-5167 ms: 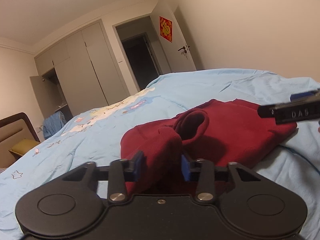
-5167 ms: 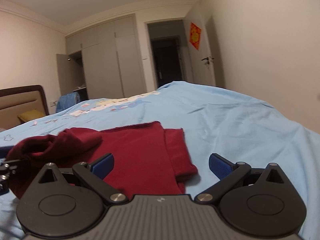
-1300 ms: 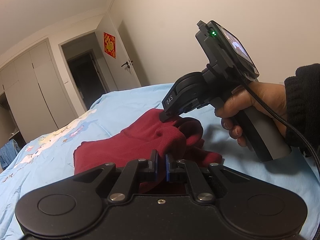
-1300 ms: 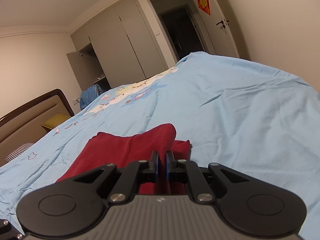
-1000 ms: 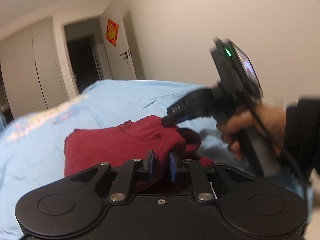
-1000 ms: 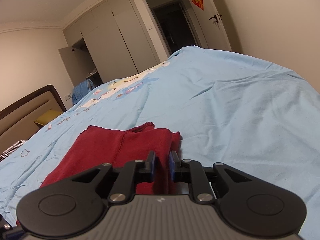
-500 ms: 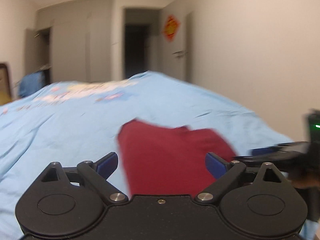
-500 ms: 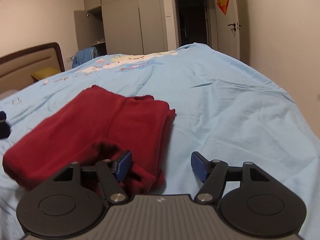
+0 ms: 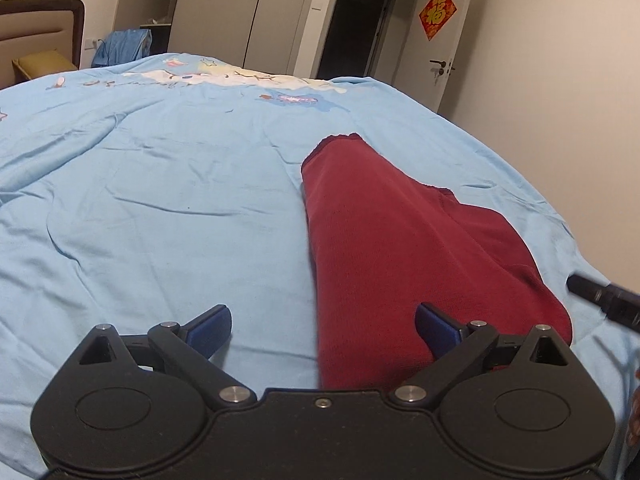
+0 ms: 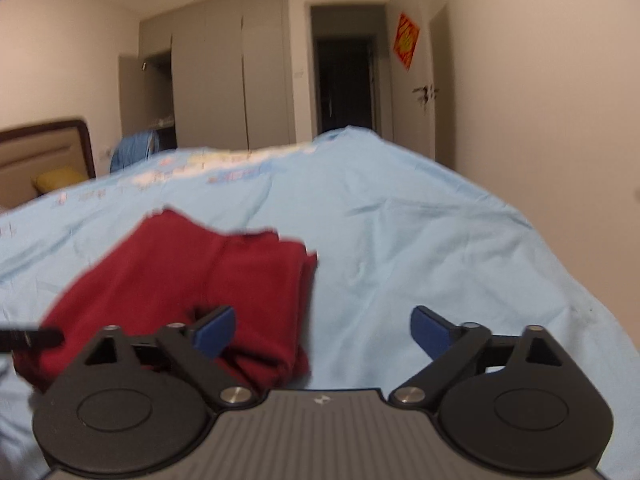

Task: Fold small clothes

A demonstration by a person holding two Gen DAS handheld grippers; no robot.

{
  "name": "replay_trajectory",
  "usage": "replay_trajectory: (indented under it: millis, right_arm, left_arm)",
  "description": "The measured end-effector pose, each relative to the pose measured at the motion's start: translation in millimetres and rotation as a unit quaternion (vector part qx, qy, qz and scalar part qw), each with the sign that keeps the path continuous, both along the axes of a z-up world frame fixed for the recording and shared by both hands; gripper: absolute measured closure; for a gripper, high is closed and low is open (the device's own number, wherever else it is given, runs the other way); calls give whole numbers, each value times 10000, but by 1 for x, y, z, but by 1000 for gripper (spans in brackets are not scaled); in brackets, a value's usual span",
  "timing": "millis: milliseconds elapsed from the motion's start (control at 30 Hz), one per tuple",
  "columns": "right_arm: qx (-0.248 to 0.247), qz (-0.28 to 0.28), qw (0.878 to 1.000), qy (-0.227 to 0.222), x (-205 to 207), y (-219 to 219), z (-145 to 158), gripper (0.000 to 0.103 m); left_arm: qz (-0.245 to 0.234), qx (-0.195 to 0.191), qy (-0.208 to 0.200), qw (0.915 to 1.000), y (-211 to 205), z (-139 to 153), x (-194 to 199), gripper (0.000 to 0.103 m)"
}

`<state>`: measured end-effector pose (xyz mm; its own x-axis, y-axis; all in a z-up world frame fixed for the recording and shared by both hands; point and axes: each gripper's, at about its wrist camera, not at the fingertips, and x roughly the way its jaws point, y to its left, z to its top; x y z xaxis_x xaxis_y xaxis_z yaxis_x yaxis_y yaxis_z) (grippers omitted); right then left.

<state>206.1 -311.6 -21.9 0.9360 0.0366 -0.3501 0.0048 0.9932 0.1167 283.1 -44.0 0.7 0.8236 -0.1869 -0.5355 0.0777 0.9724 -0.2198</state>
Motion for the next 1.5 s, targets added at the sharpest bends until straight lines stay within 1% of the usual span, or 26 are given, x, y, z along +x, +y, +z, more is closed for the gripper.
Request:
replay_trajectory:
  millis: [67,133,200,267,400,433,500,567,633,700,800,900,967,1033,1167,1267,1367,1500]
  right_arm:
    - [164,83,9997,-160,3,7,7,0]
    - [166,215,9995,-137,13,18,9,0]
    - [78,302,9995,-52,21,32,4,0]
    - [-20,340,9994,80,28,42,-5,0]
    - [-398,43,9984,408,33,50,-32,0]
    - [-385,35,9984,420,31,49,-38,0]
    - [-308,-37,9988,384,26,46,-46,0]
    - [-408,-111,9987,286,21,48,-48,0]
    - [-517,-165,9983,197,18,52,-50,0]
    - [-525,-179,9984,138,17,54,-52,0]
    - [-308,-150,9993,129,18,48,-54,0]
    - [-180,-112,9997,122,18,42,-55,0]
    - [-154,-103,9998,89,19,40,-57,0]
    - [-129,-93,9999,44,18,39,-58,0]
    - [-76,-73,9999,-39,15,38,-61,0]
    - [-89,-77,9999,-75,15,38,-63,0]
    - [-95,-84,9999,-106,14,39,-65,0]
    - [-105,-103,9998,-137,13,41,-66,0]
  left_arm:
    - [-7,19,-20,10000,-1,-2,-1,4]
    - [-14,33,-24,10000,-2,-3,-1,4]
    - [-18,9,-11,10000,-2,-5,0,4]
    - [-36,-30,3,10000,0,-6,1,4]
    - [-71,-102,25,9999,3,-11,4,2]
    - [-87,-95,37,9999,2,-12,4,1]
    - [-119,-54,24,9999,1,-13,4,1]
    - [-140,-60,11,9999,1,-10,4,1]
    - [-152,-140,24,9998,3,-6,5,1]
    - [-117,-245,8,9996,6,0,8,1]
    - [11,-281,-88,9996,8,9,20,1]
    - [203,-147,-169,9995,7,20,44,1]
    - [246,-44,-296,9992,6,24,61,1]
    - [281,63,-317,9991,3,26,81,1]
    - [270,256,-90,9993,-3,11,110,1]
    - [272,293,66,9992,-3,-7,116,0]
    - [267,187,-39,9995,1,-17,113,0]
    - [271,223,-186,9992,0,-22,109,0]
